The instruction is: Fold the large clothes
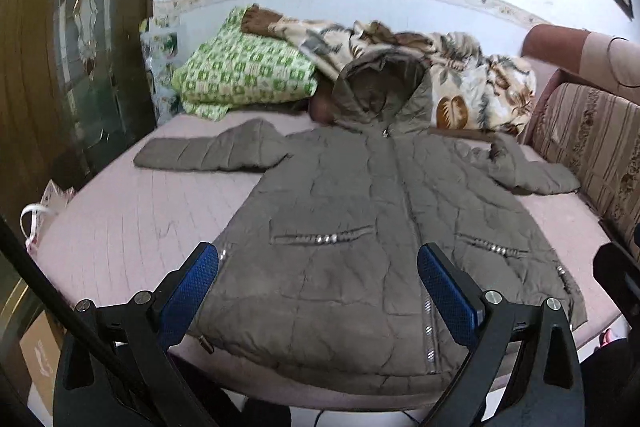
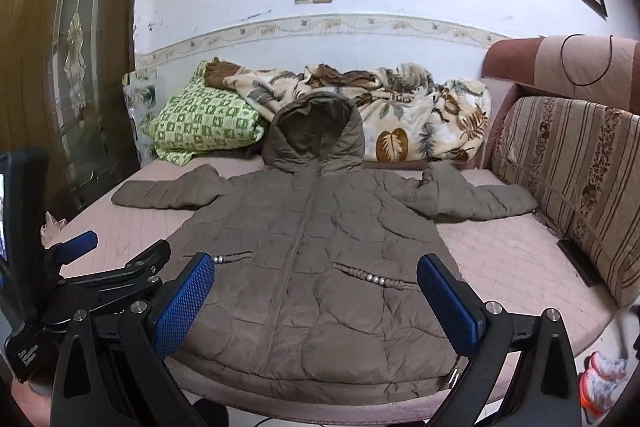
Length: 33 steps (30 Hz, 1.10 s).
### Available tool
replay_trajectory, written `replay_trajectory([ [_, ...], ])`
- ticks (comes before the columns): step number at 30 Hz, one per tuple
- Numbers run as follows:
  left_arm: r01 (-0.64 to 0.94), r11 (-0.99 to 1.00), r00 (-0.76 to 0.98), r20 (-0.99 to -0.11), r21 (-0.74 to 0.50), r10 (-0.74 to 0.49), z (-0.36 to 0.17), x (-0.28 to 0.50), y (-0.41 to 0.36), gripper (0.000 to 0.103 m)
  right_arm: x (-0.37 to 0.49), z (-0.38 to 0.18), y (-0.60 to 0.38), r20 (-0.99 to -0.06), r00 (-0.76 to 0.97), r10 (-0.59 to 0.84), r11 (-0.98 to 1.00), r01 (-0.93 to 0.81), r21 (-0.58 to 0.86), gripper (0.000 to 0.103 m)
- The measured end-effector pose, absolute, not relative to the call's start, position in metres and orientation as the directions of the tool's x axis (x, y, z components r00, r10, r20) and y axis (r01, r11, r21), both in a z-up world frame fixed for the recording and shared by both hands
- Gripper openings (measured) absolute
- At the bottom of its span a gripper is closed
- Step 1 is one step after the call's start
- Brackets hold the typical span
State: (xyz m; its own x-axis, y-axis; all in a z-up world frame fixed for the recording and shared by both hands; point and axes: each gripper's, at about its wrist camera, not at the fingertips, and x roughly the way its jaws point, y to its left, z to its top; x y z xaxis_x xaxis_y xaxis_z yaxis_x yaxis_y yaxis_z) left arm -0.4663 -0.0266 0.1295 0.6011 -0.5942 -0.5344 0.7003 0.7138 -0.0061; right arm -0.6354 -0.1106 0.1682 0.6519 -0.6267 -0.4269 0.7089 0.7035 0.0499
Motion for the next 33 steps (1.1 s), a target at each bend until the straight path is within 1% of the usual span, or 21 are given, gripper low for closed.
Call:
replay_trajectory([
  [7, 0.696, 0.718, 0.599, -0.558, 0.009, -0.574, 0.122, -0.46, -0.026, 0.1, -0.626, 0.152, -0.118, -0.487, 0.639, -0.595, 0.702, 0.708, 0.071, 0.102],
  [15, 0.691, 0.722, 0.589, -0.589, 0.012, -0.554, 0.118, -0.454, -0.029, 0.1, -0.62, 0.149, -0.121, -0.512, 0.634, -0.579, 0.71, 0.701, 0.066, 0.102],
  [33, 0.693, 0.721, 0.583, -0.602, 0.019, -0.545, 0.118, -0.453, -0.029, 0.1, -0.62, 0.142, -0.127, -0.539, 0.625, -0.564, 0.704, 0.706, 0.082, 0.102],
])
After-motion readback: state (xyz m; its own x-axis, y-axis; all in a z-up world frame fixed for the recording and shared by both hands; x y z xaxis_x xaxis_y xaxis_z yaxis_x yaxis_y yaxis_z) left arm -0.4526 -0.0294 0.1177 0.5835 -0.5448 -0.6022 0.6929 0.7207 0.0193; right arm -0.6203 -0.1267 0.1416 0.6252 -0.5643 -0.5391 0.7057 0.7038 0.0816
